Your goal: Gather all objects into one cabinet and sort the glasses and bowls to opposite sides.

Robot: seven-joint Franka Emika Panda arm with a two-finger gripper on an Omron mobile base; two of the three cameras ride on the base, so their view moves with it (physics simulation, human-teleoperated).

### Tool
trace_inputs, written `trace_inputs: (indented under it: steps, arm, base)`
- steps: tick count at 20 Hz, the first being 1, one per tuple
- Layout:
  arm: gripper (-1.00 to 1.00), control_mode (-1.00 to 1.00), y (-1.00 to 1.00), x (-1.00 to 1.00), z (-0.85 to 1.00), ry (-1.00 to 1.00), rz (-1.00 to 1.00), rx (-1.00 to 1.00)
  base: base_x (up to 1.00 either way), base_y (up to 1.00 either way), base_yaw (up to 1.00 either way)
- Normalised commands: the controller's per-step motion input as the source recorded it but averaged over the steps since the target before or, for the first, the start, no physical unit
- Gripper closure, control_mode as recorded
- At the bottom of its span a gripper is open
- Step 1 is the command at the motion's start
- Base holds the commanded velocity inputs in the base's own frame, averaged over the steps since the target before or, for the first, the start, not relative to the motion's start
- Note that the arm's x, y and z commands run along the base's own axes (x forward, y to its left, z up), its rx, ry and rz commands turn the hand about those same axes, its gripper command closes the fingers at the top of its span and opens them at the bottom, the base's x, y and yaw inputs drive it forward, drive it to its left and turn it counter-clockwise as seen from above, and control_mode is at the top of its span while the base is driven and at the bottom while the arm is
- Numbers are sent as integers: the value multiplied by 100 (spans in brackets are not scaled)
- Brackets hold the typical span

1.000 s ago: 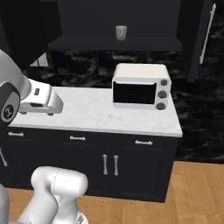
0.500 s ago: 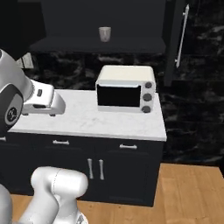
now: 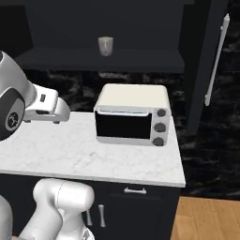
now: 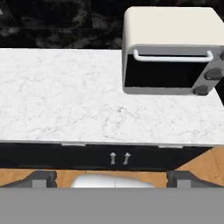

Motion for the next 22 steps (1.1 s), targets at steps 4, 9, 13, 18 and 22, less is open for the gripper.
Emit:
trace_inputs:
  steps: [4, 9, 13, 18, 22]
  arm:
    - [-100, 100, 0, 0, 0, 0, 0, 0]
    - [-100, 100, 0, 0, 0, 0, 0, 0]
    - [-100, 100, 0, 0, 0, 0, 0, 0]
    - [-100, -100, -14, 30, 3, 0, 1, 0]
    - [-100, -100, -47, 28, 19, -2, 5, 0]
  base:
    - [59, 0, 0]
    - [65, 0, 1]
    - [25, 0, 2]
    - [3, 0, 0]
    - [0, 0, 0]
